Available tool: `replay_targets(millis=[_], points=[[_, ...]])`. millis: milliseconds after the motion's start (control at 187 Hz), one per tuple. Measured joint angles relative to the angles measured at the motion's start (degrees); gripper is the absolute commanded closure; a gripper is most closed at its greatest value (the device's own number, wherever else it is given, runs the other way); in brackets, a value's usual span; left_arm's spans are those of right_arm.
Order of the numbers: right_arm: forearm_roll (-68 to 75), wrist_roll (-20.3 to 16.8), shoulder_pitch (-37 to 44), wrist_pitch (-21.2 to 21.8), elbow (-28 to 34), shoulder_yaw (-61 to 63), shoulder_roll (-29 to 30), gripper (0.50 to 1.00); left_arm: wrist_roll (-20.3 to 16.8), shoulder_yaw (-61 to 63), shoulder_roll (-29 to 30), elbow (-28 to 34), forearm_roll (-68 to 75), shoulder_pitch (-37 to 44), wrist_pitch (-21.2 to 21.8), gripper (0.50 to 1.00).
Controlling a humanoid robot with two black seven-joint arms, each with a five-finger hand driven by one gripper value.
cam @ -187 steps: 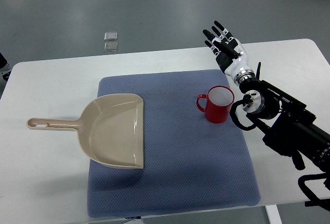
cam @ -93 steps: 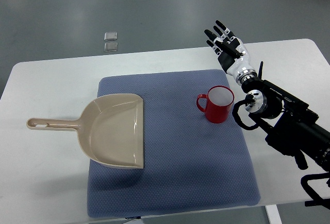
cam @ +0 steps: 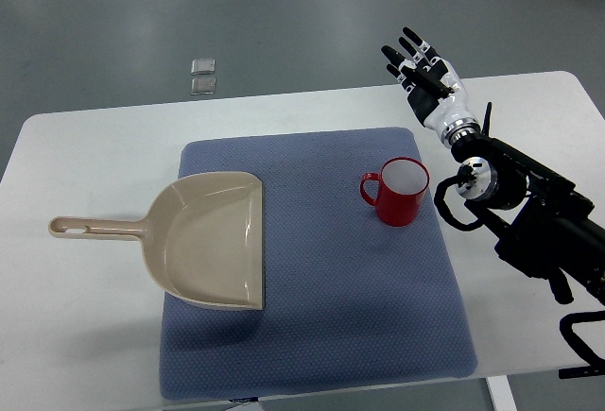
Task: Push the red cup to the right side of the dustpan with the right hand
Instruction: 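Swing the right hand down and reach toward the red mug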
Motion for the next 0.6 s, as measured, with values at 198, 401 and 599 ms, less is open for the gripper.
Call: replay_targets(millis=[198,401,599], points=[[-7.2,0.2,-2.1,1.2,2.9,-0.1,-2.9,0.572,0.0,0.0,0.0,0.1,0.0,0.0,0.0,0.5],[-16.9,4.2,-5.4,5.0,6.8,0.0,-8.7,0.572,0.0,0.0,0.0,0.2,0.0,0.0,0.0,0.5],[-21.1,6.8,-9.2,9.2,12.3,0.1,-16.1,0.572,0.0,0.0,0.0,0.2,0.0,0.0,0.0,0.5]])
